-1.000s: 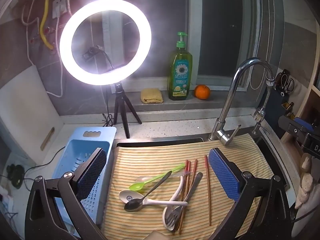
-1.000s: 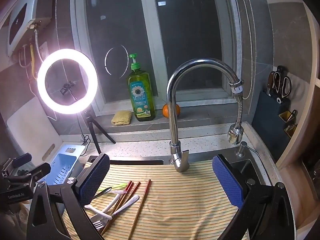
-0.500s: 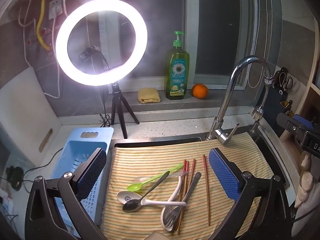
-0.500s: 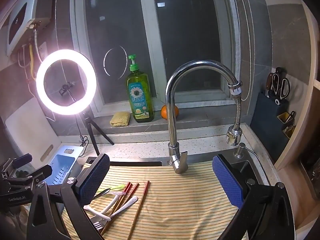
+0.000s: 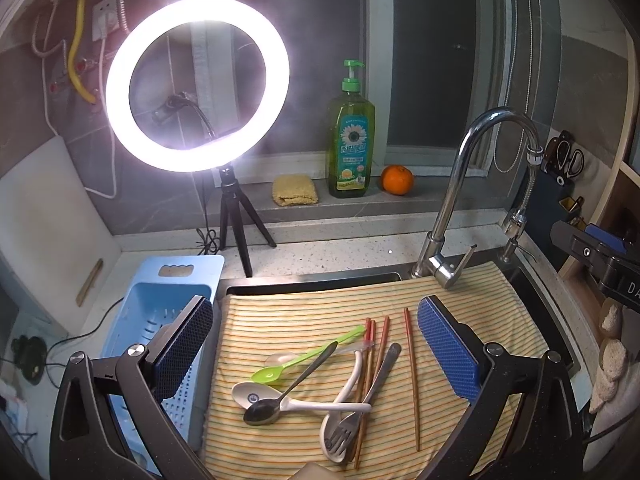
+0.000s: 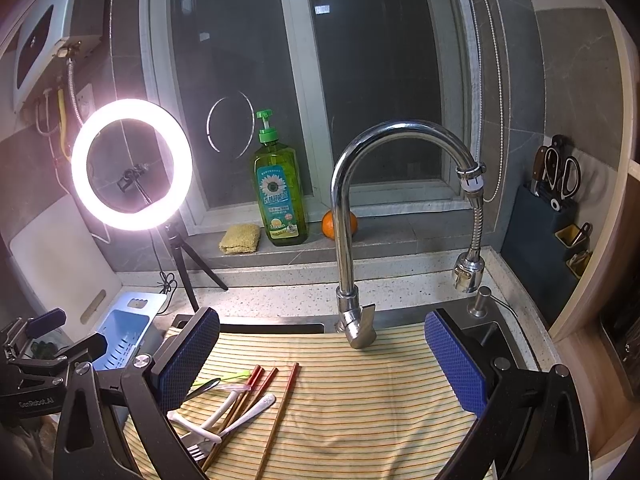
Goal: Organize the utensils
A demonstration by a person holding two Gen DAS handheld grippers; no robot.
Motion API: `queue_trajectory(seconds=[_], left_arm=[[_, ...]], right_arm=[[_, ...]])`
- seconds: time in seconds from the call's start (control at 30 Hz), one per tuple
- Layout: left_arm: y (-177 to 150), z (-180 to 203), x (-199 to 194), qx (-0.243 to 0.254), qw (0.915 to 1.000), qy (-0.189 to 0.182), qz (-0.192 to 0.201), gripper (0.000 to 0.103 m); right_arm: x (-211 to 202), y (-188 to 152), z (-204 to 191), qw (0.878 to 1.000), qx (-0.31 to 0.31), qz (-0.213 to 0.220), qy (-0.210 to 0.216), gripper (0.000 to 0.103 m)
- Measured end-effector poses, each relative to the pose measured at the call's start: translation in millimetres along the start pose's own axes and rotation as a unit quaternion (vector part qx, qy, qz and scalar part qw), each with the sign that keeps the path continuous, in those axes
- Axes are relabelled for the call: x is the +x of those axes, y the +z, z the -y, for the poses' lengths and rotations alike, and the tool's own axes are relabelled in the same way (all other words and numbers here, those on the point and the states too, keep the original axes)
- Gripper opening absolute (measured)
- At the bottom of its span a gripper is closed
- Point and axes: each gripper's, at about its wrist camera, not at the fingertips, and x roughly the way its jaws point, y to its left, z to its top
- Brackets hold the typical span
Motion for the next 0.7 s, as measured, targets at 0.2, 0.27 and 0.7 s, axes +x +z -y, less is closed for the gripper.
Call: queue_trajectory(seconds=[0.2, 0.27, 0.7], left_arm=[[0.0, 0.8, 0.1, 0.000, 1.0000, 0.000, -0.001, 0.102], [0.3, 0.6, 0.0, 0.000, 1.0000, 0.000, 0.000, 0.102], [-1.7, 1.2, -0.4, -0.001, 1.0000, 0.000, -0.001, 0.102]], right_arm=[[-0.3, -1.2, -0.9, 1.000, -0.002, 0.001, -0.004, 0.101], [-1.1, -2.4, -1.2, 1.000, -0.002, 0.001, -0.005, 0.101], [-3.4, -3.8, 0.0, 1.000, -0.007, 0.004, -0.009, 0.101]])
